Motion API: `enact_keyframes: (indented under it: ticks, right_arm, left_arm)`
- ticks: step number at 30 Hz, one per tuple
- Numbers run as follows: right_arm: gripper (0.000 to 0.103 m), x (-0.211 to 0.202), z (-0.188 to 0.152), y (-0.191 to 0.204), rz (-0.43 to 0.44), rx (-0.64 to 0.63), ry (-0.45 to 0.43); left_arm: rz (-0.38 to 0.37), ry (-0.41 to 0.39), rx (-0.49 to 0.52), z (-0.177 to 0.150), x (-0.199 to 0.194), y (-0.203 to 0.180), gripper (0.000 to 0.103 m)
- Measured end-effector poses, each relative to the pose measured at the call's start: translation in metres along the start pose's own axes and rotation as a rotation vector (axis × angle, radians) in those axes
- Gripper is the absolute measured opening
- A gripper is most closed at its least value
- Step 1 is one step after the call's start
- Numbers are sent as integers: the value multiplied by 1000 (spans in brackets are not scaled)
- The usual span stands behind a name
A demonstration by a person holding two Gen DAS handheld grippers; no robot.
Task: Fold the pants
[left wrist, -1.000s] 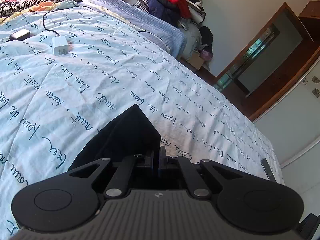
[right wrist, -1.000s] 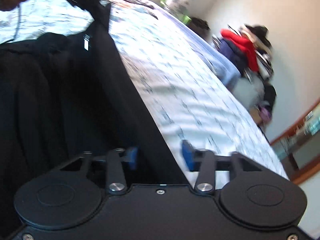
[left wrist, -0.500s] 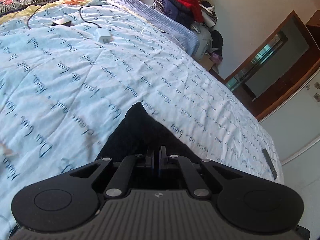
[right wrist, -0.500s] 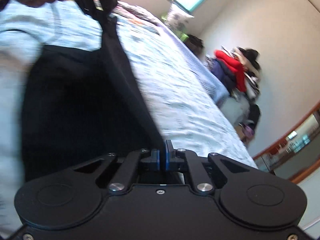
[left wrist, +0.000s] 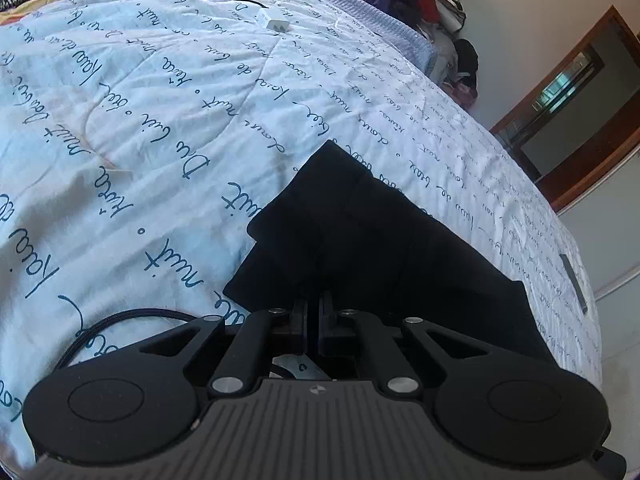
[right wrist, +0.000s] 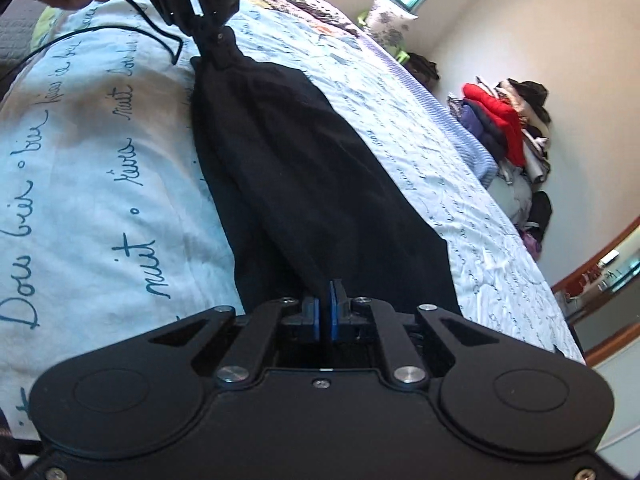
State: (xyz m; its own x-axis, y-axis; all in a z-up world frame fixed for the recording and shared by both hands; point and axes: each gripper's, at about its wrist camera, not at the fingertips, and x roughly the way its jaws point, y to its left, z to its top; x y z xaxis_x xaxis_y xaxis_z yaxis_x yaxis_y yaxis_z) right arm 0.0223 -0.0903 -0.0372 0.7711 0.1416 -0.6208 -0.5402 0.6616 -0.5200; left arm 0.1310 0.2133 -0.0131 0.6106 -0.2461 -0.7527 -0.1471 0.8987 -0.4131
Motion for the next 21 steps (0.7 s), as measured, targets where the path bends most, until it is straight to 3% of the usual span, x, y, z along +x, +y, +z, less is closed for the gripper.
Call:
enact_keyframes:
  ticks: [3,5,7,9,11,13,18,21]
  right_arm:
    - [5,2,-7,14,-29,15,4]
    - [5,-10,-10,18,-52,36,-13]
    - [6,-25,-16,14,-39,87,-35]
    - [7,-43,-26,10,-48,135,-45]
    - [7,-59,-39,2,-93,180,-30]
    - [7,-72,-56,-10,-159,233,7]
    - [7,-74,-100,-27,-368,227,172]
    - [11,-71,-112,-26,-353,192,205]
  left_arm:
    - [13,24,-20,-1,2,0,21]
    - [45,-2,-4,-3,-8,-4,31]
    - [160,-102,48,-8,-24,-16,52]
    - [241,-198,103,-14,-41,-31,59]
    - [253,-239,140,-21,-51,-46,62]
    - [176,-208,177,-28,-54,-68,65]
    - [-136,52,252,-60,-23,-132,65]
    - [-239,146,278,-85,-6,-167,65]
